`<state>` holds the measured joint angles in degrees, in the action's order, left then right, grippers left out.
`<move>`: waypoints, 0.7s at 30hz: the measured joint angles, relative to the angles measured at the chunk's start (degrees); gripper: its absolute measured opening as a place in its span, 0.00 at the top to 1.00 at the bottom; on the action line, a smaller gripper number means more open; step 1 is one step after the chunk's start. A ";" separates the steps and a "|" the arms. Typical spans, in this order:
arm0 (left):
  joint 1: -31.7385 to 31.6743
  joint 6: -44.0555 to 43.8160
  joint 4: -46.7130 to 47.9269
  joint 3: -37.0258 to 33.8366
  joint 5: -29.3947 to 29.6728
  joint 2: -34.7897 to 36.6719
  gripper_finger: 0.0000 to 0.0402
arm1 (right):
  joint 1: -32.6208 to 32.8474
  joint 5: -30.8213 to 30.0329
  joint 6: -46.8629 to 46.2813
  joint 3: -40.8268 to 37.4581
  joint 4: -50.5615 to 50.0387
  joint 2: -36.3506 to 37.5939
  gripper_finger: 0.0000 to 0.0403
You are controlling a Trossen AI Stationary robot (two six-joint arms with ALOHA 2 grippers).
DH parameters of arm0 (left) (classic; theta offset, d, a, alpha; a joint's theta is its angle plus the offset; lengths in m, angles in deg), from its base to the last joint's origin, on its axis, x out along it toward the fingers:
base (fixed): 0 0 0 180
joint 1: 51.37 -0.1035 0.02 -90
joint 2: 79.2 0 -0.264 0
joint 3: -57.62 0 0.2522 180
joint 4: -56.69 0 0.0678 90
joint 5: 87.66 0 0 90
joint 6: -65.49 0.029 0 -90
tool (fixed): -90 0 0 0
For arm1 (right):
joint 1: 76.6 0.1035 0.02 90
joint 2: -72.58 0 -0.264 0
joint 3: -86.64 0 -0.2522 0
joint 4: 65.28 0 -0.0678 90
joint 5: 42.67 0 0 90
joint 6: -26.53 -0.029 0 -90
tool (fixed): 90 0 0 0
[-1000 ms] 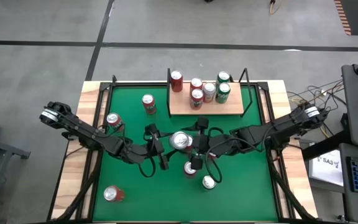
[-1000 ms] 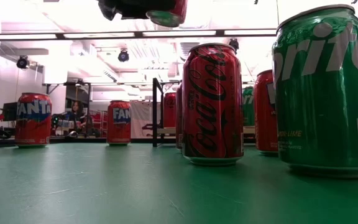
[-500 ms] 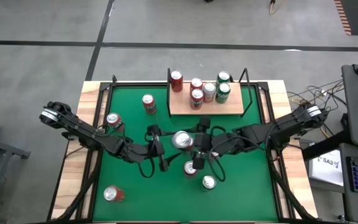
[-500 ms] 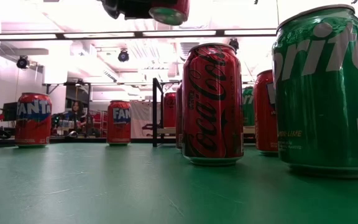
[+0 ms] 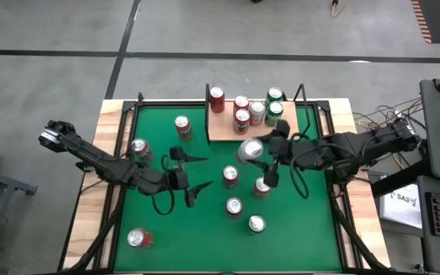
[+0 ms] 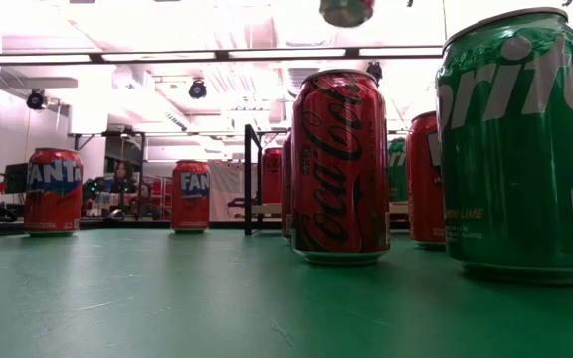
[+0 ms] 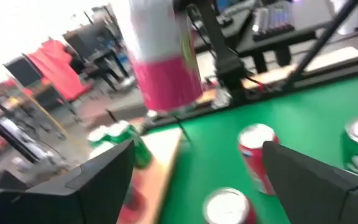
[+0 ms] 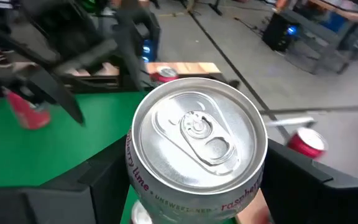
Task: Place canned beverage on shelf
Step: Put the pink-white soda can on the shelf aligned with the other pink-white soda can
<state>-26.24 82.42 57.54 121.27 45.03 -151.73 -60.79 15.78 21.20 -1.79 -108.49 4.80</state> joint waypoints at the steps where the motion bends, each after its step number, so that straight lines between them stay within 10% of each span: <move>1: 0.00 1.85 -0.06 0.00 0.78 1.00 0.17 | -0.77 -0.18 -0.46 -0.67 -0.47 0.52 0.31; 21: -0.44 10.52 0.45 -7.05 -2.13 16.47 0.17 | -17.28 2.58 -9.52 -30.49 12.53 11.01 0.31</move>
<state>-26.68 92.93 57.99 114.21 42.90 -135.26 -78.08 18.36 11.68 -32.28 -95.96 15.81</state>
